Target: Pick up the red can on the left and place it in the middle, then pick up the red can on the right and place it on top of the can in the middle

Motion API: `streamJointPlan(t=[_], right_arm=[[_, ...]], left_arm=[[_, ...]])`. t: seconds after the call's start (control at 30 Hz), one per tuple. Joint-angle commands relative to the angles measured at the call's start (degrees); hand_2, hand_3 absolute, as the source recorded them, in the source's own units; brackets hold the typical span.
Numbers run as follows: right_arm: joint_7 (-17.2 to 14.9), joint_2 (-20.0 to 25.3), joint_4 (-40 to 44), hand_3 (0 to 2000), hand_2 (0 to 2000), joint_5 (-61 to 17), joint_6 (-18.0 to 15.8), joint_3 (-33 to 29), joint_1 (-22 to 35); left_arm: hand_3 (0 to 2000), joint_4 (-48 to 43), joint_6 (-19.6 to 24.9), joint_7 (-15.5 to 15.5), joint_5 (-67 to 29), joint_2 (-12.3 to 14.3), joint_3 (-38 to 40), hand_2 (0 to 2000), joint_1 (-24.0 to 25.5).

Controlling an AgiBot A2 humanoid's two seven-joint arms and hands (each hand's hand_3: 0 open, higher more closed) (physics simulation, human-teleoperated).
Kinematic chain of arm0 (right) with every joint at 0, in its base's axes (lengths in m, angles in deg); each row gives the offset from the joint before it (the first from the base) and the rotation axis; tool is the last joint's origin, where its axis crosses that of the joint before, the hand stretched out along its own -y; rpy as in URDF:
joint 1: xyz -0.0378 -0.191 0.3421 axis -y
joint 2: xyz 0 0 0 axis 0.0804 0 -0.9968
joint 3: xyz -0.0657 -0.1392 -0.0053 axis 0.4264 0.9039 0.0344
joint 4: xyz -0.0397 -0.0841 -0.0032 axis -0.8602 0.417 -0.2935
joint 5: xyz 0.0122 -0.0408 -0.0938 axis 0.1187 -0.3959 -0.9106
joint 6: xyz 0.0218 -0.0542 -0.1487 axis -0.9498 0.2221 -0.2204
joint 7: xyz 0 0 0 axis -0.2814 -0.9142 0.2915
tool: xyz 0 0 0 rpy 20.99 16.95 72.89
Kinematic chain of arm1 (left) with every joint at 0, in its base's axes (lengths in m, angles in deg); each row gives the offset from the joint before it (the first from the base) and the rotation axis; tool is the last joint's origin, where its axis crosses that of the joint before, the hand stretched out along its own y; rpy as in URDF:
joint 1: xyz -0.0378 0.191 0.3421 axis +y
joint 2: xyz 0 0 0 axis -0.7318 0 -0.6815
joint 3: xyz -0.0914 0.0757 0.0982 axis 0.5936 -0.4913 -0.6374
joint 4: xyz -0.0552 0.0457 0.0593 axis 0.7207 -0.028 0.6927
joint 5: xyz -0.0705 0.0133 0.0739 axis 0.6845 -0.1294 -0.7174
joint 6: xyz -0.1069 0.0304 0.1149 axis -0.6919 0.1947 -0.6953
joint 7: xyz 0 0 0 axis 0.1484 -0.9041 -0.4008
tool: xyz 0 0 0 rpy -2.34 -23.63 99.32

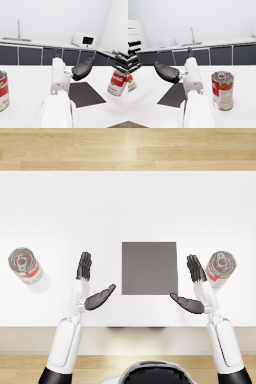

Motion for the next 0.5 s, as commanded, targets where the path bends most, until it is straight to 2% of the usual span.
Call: streamJointPlan(t=[0.03,0.5], right_arm=[[0.00,0.00,0.00,0,0,0.00,0.00,0.00,0.00],[0.00,0.00,0.00,0,0,0.00,0.00,0.00,0.00]], left_arm=[[0,0.00,0.00,0.00,0.00,0.00,0.00,0,0.00],[0,0.00,0.00,0.00,0.00,0.00,0.00,0,0.00]])
